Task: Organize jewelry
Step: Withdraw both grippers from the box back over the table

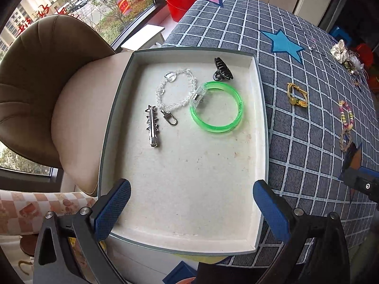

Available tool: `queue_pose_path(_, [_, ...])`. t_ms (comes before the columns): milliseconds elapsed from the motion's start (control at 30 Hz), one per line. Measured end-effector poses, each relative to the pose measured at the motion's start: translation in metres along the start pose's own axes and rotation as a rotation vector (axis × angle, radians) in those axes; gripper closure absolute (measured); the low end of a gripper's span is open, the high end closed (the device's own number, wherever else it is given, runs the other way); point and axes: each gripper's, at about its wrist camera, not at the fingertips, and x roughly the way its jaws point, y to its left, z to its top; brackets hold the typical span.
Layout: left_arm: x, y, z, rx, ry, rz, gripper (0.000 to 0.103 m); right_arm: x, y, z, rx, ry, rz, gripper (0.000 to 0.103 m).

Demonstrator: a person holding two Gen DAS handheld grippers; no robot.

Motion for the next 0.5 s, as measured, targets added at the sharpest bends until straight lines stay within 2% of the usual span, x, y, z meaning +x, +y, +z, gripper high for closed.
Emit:
queue_pose_path(267, [-0.006,-0.053,-0.01,0.122,0.012,-0.025,0.0,-0.016,-0.086,-0.045,0.19,0.002,-0.074,0.018])
queue_pose_path(500, [-0.008,-0.09,0.002,0.188,0.013,-0.059,0.0,-0.016,-0.132,-0.057,0.309,0.006,-0.1,0.018])
